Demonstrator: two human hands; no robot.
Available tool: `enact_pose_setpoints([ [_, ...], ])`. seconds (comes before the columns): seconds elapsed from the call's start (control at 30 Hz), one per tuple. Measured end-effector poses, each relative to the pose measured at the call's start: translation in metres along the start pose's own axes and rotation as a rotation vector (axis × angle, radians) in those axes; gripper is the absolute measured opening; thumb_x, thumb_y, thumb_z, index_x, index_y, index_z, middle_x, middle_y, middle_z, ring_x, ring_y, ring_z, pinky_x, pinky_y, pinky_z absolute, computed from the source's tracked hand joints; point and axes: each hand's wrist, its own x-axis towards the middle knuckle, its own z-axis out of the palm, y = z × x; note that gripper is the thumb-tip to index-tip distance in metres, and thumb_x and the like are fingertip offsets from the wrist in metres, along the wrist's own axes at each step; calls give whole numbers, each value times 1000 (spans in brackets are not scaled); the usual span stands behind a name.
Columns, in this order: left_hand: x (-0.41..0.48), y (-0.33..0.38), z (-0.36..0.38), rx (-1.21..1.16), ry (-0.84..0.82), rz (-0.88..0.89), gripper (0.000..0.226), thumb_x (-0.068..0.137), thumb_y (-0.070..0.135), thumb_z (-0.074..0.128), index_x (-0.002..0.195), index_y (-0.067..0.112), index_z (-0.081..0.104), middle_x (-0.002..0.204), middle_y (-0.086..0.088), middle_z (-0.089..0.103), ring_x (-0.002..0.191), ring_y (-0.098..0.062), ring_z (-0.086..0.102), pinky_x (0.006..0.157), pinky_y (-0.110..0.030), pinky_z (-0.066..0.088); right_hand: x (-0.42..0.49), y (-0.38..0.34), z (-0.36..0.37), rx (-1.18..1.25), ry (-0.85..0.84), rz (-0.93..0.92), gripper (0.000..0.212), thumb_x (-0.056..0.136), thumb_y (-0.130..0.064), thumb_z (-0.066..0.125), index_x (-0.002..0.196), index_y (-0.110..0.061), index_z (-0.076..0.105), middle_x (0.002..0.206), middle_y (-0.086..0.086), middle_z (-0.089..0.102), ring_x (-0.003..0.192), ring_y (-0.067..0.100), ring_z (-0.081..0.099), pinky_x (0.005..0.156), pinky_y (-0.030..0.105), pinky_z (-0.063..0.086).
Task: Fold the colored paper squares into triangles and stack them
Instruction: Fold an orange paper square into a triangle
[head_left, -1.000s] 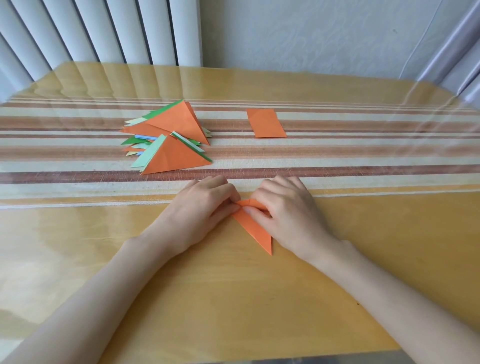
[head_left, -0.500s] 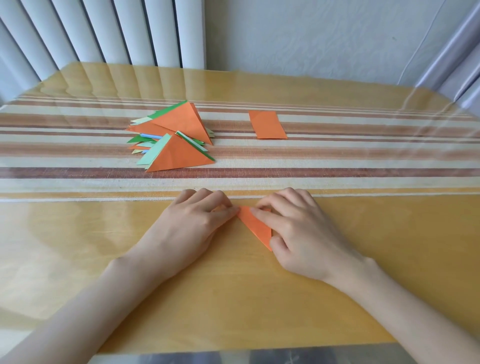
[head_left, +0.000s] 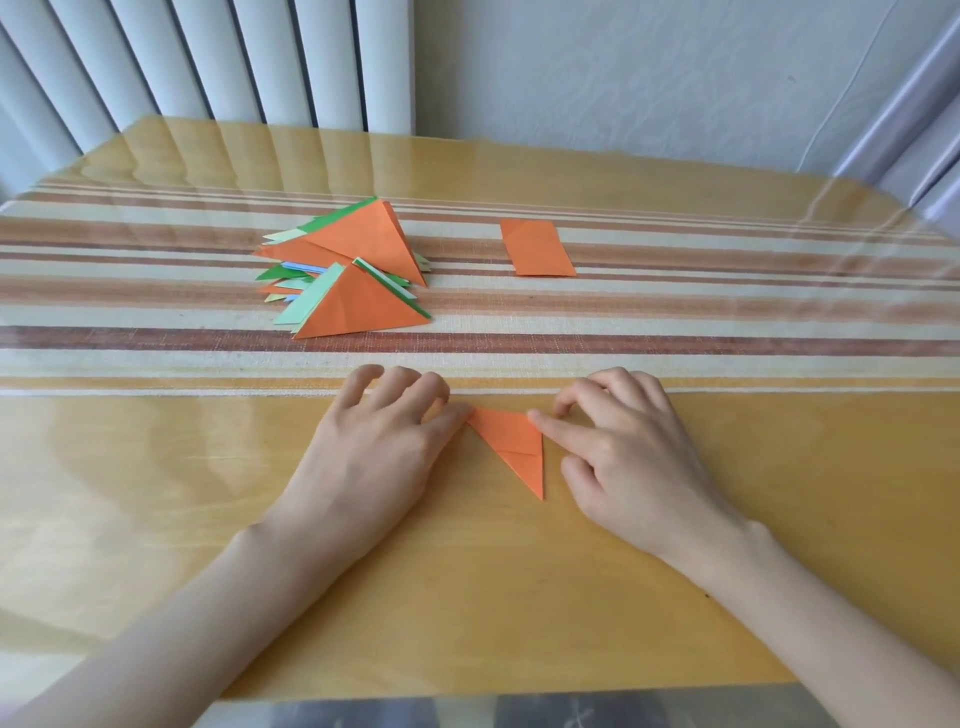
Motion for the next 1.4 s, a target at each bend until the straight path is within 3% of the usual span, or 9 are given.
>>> enact_pose_setpoints([
  [0.3, -3, 2, -8, -51, 46, -178, 35, 79, 18, 38, 95, 9, 68, 101, -8, 61, 89, -28, 52, 85, -39, 34, 6, 2, 4, 124, -79, 29, 47, 85, -59, 45, 96, -19, 65, 94, -7, 55, 91, 16, 45, 83, 31, 32],
  [0.53, 7, 12, -18, -278, 92, -309, 32, 92, 31, 40, 95, 13, 66, 90, 1, 61, 78, -24, 58, 68, -30, 36, 26, 3, 13, 246, 61, 81, 36, 93, -36, 44, 69, -15, 61, 69, -6, 53, 70, 15, 40, 67, 28, 33],
  [0.63, 22, 20, -21, -482, -15, -404, 55, 88, 62, 38, 111, 19, 63, 107, 7, 58, 86, -18, 60, 67, -29, 44, 35, -1, 10, 498, 109, 262, 33, 93, -29, 52, 61, -21, 47, 59, -6, 43, 62, 12, 37, 60, 27, 32],
  [0.73, 36, 25, -13, -541, -117, -404, 89, 70, 82, 39, 130, 18, 54, 120, 9, 51, 106, -12, 53, 85, -31, 46, 41, -6, 5, 781, 107, 461, 40, 94, -21, 58, 58, -7, 47, 54, -1, 41, 55, 8, 36, 56, 28, 31],
  [0.9, 37, 16, 2, -707, -40, -362, 65, 80, 63, 50, 129, 21, 54, 116, 13, 54, 103, -1, 54, 86, -16, 46, 40, -7, 7, 992, 145, 554, 40, 94, -17, 58, 55, -19, 48, 49, -13, 40, 52, 4, 33, 53, 19, 25],
  [1.0, 38, 14, -1, -889, 15, -425, 42, 81, 55, 57, 117, 32, 59, 108, 18, 61, 99, 6, 57, 78, -3, 40, 41, -9, 8, 1135, 167, 563, 25, 87, -26, 55, 71, -7, 60, 63, 10, 55, 63, 12, 45, 60, 28, 34],
  [1.1, 42, 17, -10, -1059, 72, -535, 18, 89, 44, 52, 101, 36, 63, 91, 16, 68, 86, 2, 61, 70, -10, 43, 43, -10, 8, 1276, 204, 584, 22, 83, -22, 55, 86, 0, 61, 83, 25, 60, 73, 19, 54, 69, 32, 43],
  [1.23, 45, 20, -15, -1416, 120, -726, 26, 86, 32, 47, 100, 20, 64, 74, 11, 62, 73, -7, 57, 70, -22, 48, 42, -8, 9, 1350, 210, 617, 17, 83, -14, 57, 98, -18, 61, 91, 7, 69, 81, 17, 62, 77, 34, 49],
  [1.4, 44, 19, -11, -1652, -10, -809, 38, 72, 14, 51, 108, 16, 60, 74, -4, 64, 68, -16, 57, 69, -30, 49, 39, -10, 11, 1133, 207, 526, 21, 88, -12, 58, 101, -27, 62, 95, -11, 68, 87, 8, 63, 79, 24, 49],
])
